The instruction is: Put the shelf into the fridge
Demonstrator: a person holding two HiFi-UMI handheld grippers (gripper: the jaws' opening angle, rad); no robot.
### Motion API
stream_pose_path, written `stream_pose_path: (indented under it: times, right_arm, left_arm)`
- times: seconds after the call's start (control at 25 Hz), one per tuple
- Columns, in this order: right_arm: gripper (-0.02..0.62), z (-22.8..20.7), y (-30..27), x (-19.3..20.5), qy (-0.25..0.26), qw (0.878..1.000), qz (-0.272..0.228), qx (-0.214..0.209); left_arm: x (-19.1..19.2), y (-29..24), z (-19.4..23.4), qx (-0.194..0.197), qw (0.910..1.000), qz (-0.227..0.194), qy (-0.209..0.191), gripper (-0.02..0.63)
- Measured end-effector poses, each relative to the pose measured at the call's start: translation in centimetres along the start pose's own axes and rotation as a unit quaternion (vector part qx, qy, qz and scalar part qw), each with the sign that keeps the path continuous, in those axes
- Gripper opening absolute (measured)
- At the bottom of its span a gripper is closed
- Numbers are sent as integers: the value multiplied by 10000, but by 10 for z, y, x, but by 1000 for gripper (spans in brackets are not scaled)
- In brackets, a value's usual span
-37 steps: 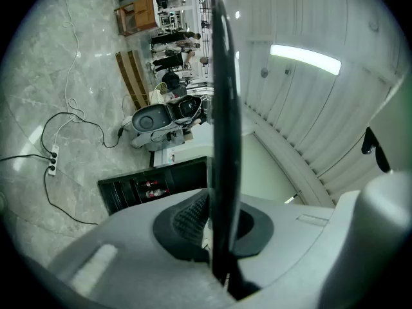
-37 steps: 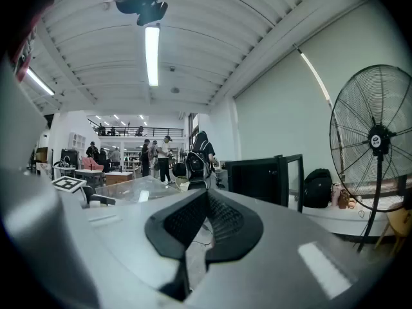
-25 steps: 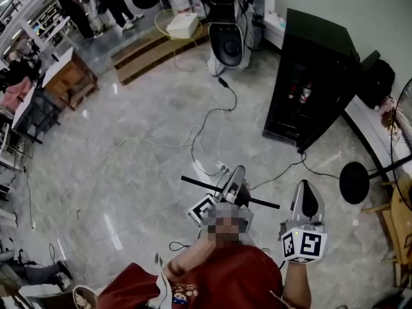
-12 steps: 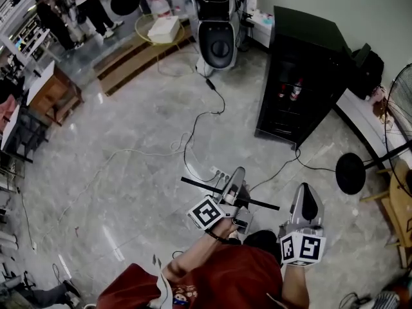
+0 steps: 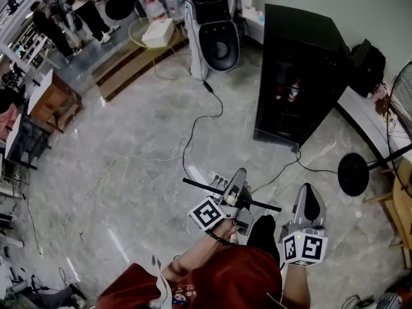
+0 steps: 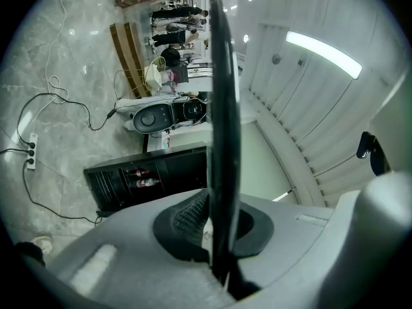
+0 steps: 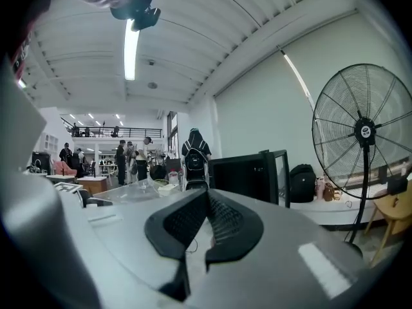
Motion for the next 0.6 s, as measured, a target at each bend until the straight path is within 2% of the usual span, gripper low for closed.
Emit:
stream_pose_path:
  times: [0.2, 0.4, 0.6]
  right_arm:
    - [0, -42, -34, -14, -57, 10000, -43, -25]
    - [0, -89, -66, -27, -136, 9998, -95, -68]
    - [0, -136, -95, -38, -180, 9997, -63, -134]
  left_arm:
    - [10, -56, -4, 57, 9999, -21, 146, 15]
    - [22, -115, -6, 26, 10000, 7, -25, 15]
    - [37, -171, -11, 62, 10000, -49, -1, 15]
Point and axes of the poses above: the fingertips, and each gripper's own axes: y backward along the fingers, z to its left, x out of its underside, the point moved 5 cm from there along y, backward along the fingers, and after that the axes turned 6 degrees about z, right-handed, at the moved point
